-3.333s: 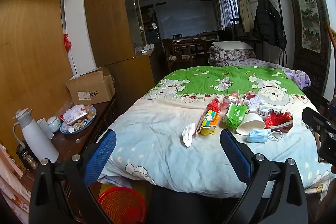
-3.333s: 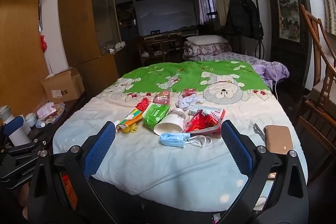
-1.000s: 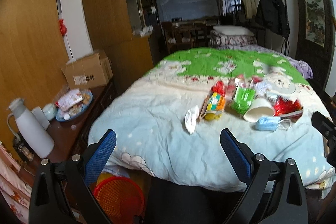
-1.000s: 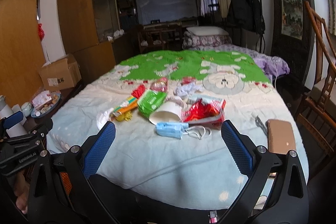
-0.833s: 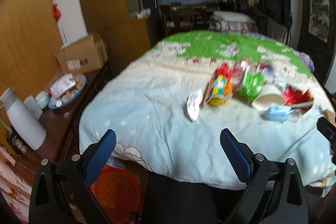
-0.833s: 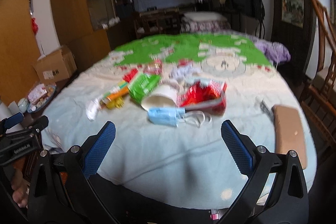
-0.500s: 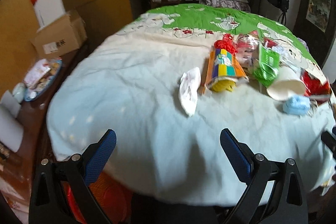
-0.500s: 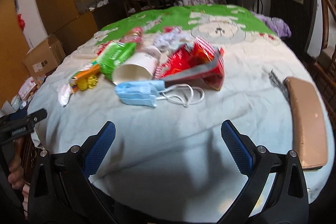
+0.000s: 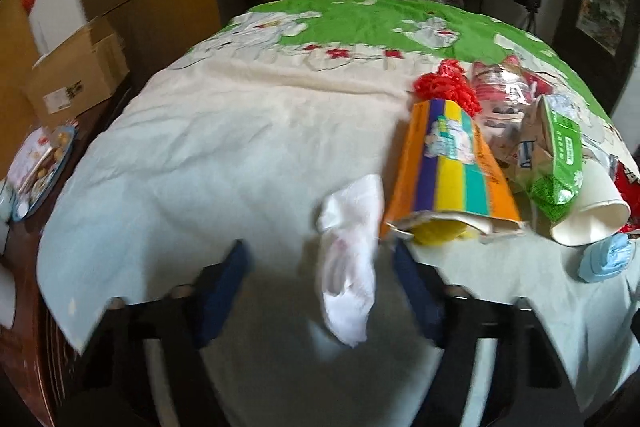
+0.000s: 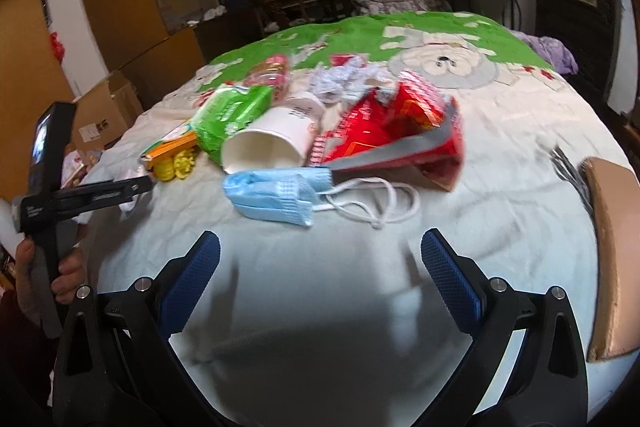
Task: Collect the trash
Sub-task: 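Grasp the white tissue with the left tool while the right tool grasps the blue face mask, then carry tissue and mask to the red wastebasket and open both tools over it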
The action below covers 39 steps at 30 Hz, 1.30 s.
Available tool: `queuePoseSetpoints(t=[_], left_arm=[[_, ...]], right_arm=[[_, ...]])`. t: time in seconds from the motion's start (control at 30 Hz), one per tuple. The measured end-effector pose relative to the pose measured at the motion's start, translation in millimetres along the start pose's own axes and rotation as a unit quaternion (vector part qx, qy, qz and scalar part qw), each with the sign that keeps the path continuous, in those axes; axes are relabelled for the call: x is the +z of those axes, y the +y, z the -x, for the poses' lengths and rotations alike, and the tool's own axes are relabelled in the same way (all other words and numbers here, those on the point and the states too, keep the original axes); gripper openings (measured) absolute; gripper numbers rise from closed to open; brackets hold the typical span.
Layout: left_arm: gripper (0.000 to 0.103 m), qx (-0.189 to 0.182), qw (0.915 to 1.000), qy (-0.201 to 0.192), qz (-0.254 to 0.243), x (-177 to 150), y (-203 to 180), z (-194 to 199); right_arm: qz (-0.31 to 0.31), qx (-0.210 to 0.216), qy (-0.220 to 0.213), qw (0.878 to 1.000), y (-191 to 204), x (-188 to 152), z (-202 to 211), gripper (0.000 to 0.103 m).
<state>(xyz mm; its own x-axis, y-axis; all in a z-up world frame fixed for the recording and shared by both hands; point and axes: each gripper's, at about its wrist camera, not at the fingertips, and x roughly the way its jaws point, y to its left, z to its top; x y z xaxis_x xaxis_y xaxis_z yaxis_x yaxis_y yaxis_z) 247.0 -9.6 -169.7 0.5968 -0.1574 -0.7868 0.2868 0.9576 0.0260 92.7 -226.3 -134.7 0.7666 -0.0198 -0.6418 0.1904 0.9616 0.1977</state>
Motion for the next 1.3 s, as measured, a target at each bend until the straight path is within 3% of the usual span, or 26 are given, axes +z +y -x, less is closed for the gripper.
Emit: queuePoseSetpoints(t=[0.07, 0.1, 0.23, 0.37, 0.5, 0.53, 0.63, 0.67, 0.73, 0.83, 1.07, 1.17, 1.2, 1.27, 1.3], left_arm=[[0.022, -0.026, 0.9997, 0.006, 0.003, 1, -3, -2], [0.018, -0.037, 0.9993, 0.008, 0.005, 1, -3, -2], [0.018, -0.051, 0.9986, -0.011, -0.002, -6, 1, 21], [0.018, -0.040, 0.9988, -0.029, -0.008, -14, 12, 46], [0.018, -0.032, 0.9989, -0.033, 0.002, -19, 25, 60], [0.018, -0.032, 0.9989, -0.033, 0.006, -22, 28, 63], [0.018, -0.022, 0.9992, -0.030, 0.014, -26, 37, 65], [0.018, -0.022, 0.9992, -0.029, 0.017, -28, 40, 66], [0.018, -0.023, 0.9990, -0.026, 0.027, -29, 45, 68], [0.018, -0.016, 0.9991, -0.026, 0.030, -33, 51, 69], [0.018, -0.003, 0.9989, -0.017, 0.044, -44, 69, 71], [0.018, 0.004, 0.9984, -0.014, 0.055, -51, 82, 75], [0.018, 0.006, 0.9981, -0.013, 0.059, -53, 87, 76], [0.018, 0.016, 0.9975, -0.012, 0.067, -61, 97, 82], [0.018, 0.021, 0.9973, -0.012, 0.070, -65, 101, 85]], right_arm=[[0.009, 0.000, -0.002, 1.000, 4, 2, -2, 0.097], [0.010, 0.004, -0.003, 1.000, 6, 3, -2, 0.097], [0.023, 0.013, -0.011, 1.000, 12, 11, -6, 0.097], [0.030, 0.022, -0.011, 0.999, 20, 17, -18, 0.096], [0.030, 0.024, -0.009, 0.999, 23, 22, -32, 0.086], [0.028, 0.052, 0.004, 0.998, 26, 23, -34, 0.076], [0.061, 0.184, 0.027, 0.981, 51, 18, -19, 0.074], [0.076, 0.196, 0.023, 0.977, 58, 16, -13, 0.075], [0.102, 0.194, 0.006, 0.976, 67, 16, -3, 0.075], [0.094, 0.152, -0.002, 0.984, 59, 23, -8, 0.075], [0.105, 0.195, 0.036, 0.975, 74, 26, -26, 0.075], [0.119, 0.170, 0.063, 0.976, 87, 14, -43, 0.074], [0.117, 0.159, 0.068, 0.978, 89, 11, -48, 0.071], [0.116, 0.158, 0.073, 0.978, 89, 9, -49, 0.032], [0.117, 0.154, 0.066, 0.979, 90, 11, -46, 0.026]])
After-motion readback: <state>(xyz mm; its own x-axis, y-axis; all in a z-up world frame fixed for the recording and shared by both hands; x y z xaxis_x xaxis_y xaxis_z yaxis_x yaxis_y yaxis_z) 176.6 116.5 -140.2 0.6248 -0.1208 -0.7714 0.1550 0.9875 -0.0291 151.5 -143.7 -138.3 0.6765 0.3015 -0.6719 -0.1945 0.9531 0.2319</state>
